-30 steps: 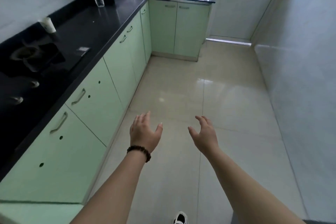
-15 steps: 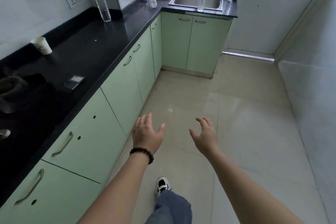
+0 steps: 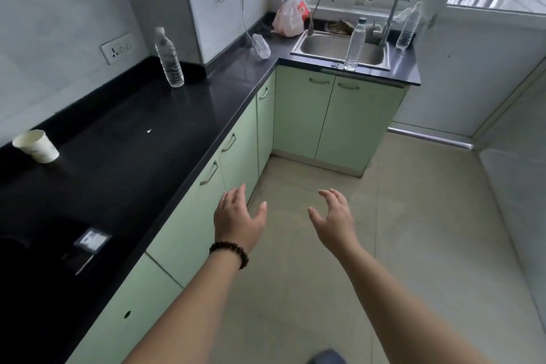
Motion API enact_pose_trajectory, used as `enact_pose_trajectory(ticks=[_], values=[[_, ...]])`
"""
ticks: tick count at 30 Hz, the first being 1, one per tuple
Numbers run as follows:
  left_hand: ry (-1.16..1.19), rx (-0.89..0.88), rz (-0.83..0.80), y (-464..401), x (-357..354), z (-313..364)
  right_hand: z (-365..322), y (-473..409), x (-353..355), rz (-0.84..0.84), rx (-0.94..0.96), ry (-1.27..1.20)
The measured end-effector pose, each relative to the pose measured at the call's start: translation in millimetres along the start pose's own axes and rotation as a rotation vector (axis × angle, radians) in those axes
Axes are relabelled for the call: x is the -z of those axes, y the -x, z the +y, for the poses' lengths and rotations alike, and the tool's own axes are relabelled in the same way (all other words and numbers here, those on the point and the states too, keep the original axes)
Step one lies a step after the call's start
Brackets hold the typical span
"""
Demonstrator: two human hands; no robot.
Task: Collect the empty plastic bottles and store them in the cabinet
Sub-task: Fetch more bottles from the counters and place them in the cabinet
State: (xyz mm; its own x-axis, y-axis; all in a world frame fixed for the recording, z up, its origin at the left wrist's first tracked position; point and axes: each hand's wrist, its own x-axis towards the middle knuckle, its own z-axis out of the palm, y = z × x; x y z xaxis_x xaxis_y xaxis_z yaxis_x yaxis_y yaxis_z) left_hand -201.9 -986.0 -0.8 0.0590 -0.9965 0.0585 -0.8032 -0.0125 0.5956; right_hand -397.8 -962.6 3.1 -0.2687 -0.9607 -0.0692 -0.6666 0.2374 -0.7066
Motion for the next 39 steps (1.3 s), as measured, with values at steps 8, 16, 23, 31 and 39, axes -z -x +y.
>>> enact_pose_trajectory(ticks=[8, 16, 23, 31, 39], values=[[0.030, 0.061, 0.076, -159, -33, 19, -14, -175, -16, -0.035, 0.059, -0.023], [0.103, 0.164, 0.213, -343, -53, 63, -54, -388, -3, -0.083, 0.152, -0.023], [0.117, 0.328, 0.397, -455, -45, 32, -100, -510, -40, -0.184, 0.213, -0.011], [0.136, 0.447, 0.648, -576, -10, -55, -174, -622, -122, -0.265, 0.317, 0.034], [0.374, 0.588, 0.803, -694, 34, -129, -247, -720, -184, -0.276, 0.334, 0.068]])
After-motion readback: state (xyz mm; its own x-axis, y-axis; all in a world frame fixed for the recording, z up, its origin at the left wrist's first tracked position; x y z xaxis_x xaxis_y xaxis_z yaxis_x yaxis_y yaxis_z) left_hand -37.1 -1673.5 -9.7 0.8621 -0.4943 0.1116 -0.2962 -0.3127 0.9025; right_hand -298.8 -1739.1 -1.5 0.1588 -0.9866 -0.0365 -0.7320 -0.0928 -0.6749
